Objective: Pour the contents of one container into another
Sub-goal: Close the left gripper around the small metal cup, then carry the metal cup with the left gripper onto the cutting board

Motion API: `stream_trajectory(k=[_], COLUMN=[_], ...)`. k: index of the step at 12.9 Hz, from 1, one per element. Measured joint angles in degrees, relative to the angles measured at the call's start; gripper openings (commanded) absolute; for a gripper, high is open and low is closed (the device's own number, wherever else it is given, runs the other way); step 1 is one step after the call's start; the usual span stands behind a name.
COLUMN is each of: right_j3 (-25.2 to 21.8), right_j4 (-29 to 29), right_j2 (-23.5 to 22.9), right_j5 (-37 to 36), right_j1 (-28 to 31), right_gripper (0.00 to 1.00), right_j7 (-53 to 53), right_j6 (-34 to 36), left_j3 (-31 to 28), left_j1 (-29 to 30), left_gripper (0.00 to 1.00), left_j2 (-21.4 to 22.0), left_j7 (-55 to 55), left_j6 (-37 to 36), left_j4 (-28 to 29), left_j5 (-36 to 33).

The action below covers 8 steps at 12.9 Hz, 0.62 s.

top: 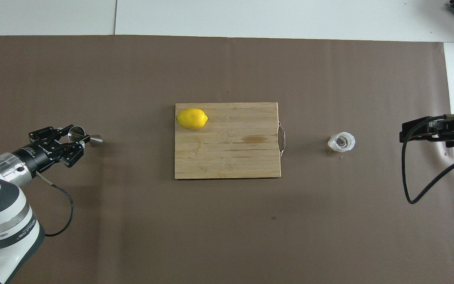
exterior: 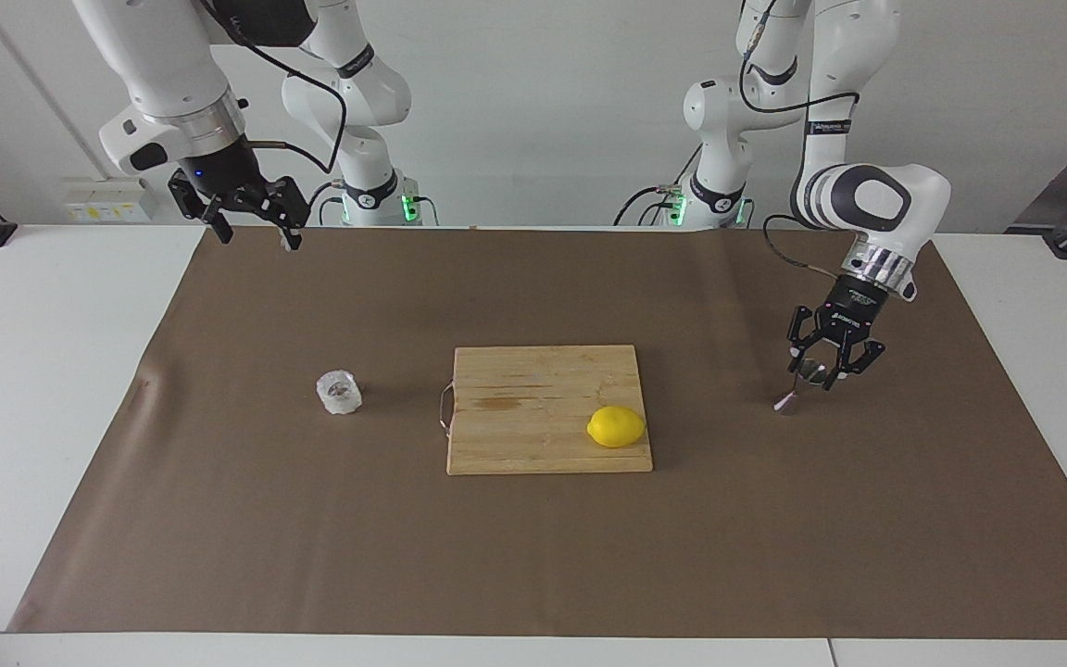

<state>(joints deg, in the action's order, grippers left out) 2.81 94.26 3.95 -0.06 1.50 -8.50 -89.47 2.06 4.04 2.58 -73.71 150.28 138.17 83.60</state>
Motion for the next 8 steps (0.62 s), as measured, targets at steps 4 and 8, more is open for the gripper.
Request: stream_trajectory(k=[4,8], right_j3=[0.0,0.0], right_j4=[0.0,0.0], right_j2=[0.0,0.0], right_j5=[0.0,0.0], right_j1=[0.0,0.0], right_gripper=[1.0,1.0], right_j7=[0.0,0.0], right_j6=[0.0,0.0], left_j3=[0.0,0.0], left_j1=[0.0,0.0], left_gripper=[0.42,0.0], left_j2=[0.0,0.0], left_j7=[-0.1,-0.2], left_j6=[0.1,0.1], left_j4=[0.0,0.0], left_j5=[0.0,0.0])
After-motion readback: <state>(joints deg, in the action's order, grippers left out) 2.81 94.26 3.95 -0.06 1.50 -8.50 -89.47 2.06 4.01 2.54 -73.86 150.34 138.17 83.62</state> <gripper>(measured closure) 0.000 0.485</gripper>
